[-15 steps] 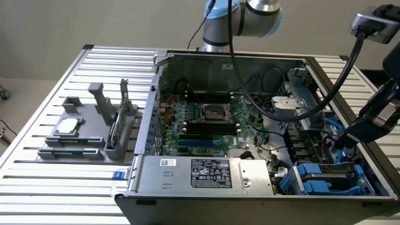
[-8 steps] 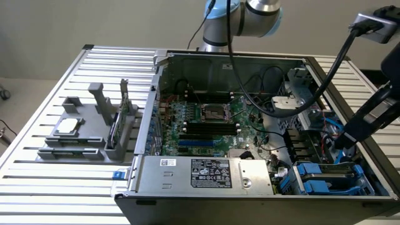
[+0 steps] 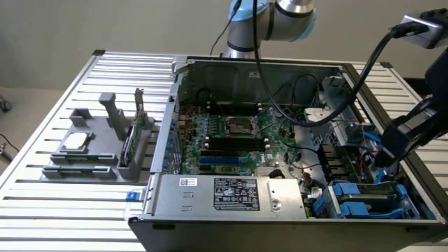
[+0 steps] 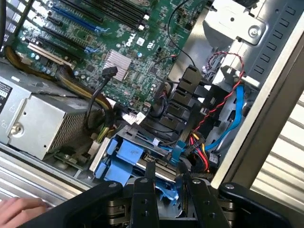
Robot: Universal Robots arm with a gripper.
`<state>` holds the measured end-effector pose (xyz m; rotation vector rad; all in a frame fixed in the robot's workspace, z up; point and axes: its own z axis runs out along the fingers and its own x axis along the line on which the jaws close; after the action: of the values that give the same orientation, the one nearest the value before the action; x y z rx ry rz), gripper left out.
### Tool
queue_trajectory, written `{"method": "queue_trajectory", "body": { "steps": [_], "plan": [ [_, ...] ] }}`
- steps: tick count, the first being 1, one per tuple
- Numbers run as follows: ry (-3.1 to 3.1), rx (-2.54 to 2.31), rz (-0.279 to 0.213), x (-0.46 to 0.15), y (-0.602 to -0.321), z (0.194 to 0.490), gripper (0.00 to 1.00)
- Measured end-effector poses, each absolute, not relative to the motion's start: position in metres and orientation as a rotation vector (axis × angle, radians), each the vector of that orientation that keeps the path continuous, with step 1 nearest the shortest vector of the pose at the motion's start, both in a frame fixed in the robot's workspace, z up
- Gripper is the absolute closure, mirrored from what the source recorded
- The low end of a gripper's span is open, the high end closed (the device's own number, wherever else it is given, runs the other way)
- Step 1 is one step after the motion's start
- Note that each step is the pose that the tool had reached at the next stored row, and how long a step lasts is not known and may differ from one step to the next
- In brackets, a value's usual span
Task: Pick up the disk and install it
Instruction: 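Insert the first disk wire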
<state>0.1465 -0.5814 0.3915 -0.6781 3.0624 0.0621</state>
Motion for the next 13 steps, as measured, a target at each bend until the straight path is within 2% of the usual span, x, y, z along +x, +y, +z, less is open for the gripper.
{"method": "queue_trajectory", "body": {
  "steps": [13],
  "plan": [
    [3.116,-0.311,0.061,0.1466,-0.5814,0.3877,0.69]
  ]
}}
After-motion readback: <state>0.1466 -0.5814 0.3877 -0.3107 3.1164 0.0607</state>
